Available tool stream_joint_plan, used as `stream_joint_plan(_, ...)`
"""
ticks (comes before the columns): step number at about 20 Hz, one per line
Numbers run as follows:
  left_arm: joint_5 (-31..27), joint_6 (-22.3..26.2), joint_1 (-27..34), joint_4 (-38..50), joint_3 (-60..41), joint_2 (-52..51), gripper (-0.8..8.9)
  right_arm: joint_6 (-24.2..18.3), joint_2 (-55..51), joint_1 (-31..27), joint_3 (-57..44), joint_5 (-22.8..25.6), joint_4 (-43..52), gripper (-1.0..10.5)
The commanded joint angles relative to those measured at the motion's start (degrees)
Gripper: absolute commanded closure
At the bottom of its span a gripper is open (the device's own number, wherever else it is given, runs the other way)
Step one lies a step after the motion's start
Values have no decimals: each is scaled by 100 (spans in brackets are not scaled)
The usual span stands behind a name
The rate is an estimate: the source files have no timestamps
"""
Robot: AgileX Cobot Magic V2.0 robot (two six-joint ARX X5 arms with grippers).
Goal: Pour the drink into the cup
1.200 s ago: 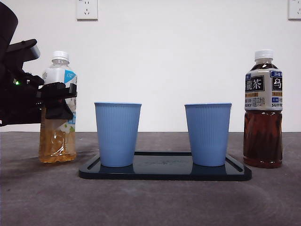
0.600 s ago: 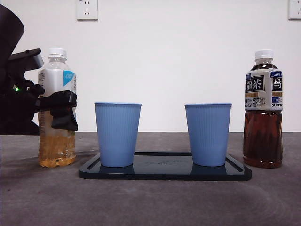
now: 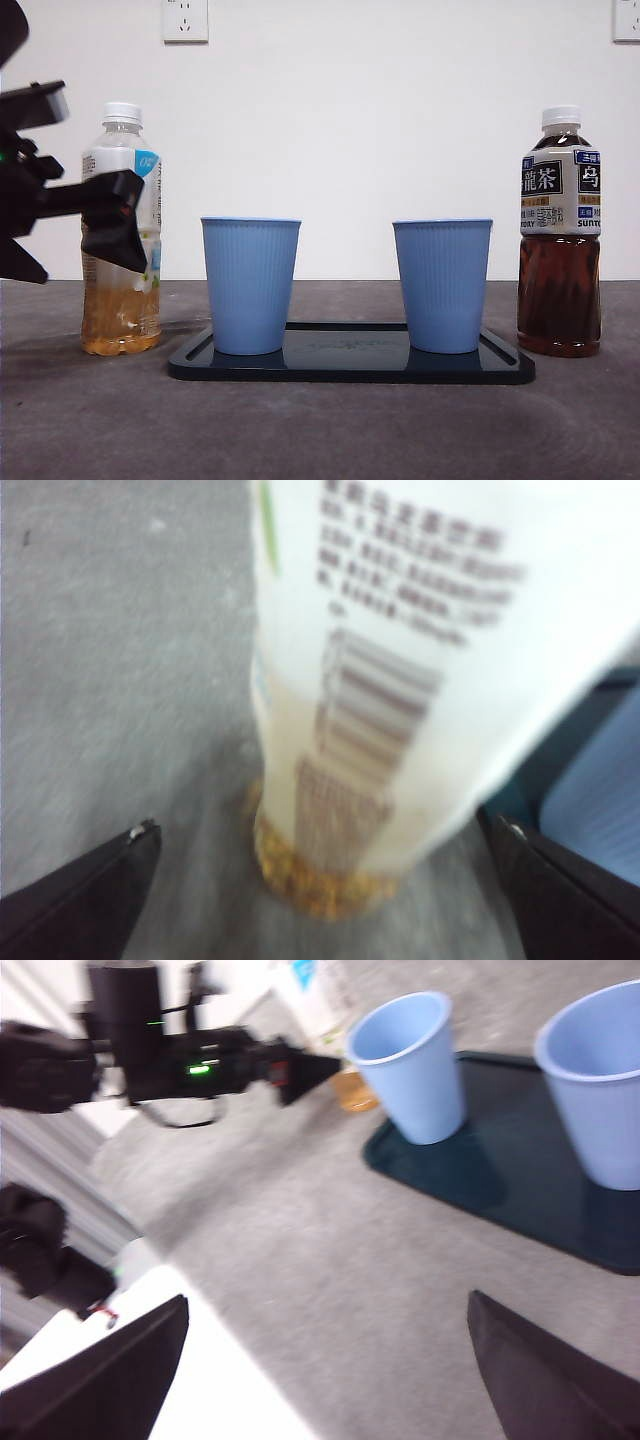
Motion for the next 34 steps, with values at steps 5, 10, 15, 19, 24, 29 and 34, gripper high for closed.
stream_joint_plan(5, 507, -55, -92, -1644, 20, -1497, 282, -79, 11, 31, 98, 892, 59, 504)
stream_joint_plan(10, 1429, -210, -175, -2736, 31, -2942, 284, -52, 13, 31, 98, 1609, 59, 504)
stream_joint_plan(15, 2437, -715, -175, -3285, 85, -4140, 365, -26, 15, 31, 98, 1637, 59, 504)
stream_joint_plan(19, 2894, -1231, -175, -3449, 94, -4741, 416, 105, 15, 31, 98, 1589, 59, 507)
stream_joint_plan(24, 2977, -1257, -175, -3526, 94, -4933, 806, 118, 15, 31, 98, 1580, 61, 848)
stream_joint_plan(29, 2973, -1252, -175, -3506, 94, -4933, 806, 116, 13, 31, 98, 1604, 179, 940)
stream_joint_plan(34, 2973, -1250, -175, -3506, 94, -4933, 806, 114, 13, 31, 98, 1598, 492, 940)
